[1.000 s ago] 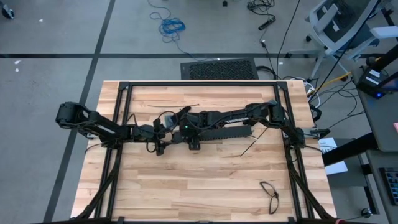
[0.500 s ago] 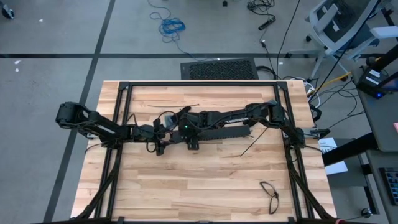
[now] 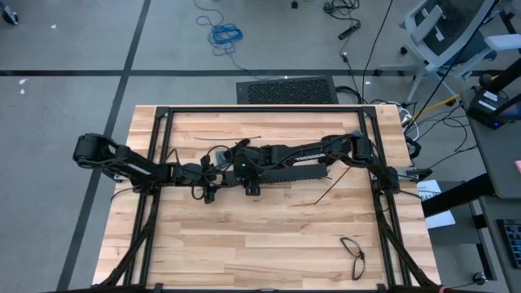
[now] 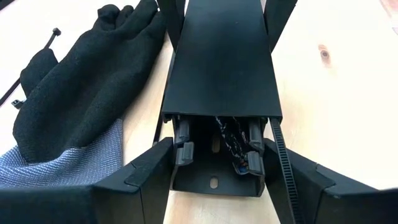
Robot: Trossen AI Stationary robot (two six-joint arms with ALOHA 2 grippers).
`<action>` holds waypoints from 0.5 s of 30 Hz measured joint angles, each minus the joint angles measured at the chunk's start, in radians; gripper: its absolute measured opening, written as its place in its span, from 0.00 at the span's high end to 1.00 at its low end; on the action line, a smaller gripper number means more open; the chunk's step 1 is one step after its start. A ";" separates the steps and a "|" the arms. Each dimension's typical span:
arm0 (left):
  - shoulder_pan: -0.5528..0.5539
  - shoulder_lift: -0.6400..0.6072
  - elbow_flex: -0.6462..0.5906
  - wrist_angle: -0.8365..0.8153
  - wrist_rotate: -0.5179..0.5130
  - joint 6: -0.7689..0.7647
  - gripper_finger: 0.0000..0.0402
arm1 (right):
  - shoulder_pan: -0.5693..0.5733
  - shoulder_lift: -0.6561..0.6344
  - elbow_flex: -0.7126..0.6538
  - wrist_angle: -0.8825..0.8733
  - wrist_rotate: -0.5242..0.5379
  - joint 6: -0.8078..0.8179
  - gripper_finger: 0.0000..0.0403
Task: Ziptie cables
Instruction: Close the cable duct
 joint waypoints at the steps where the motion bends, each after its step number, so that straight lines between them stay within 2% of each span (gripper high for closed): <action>1: 0.000 0.000 0.000 0.000 0.000 0.000 0.45 | 0.000 0.000 0.000 0.001 0.000 0.000 0.40; 15: 0.000 0.000 0.000 0.001 0.000 0.006 0.45 | 0.008 0.000 -0.002 0.069 -0.026 0.024 0.40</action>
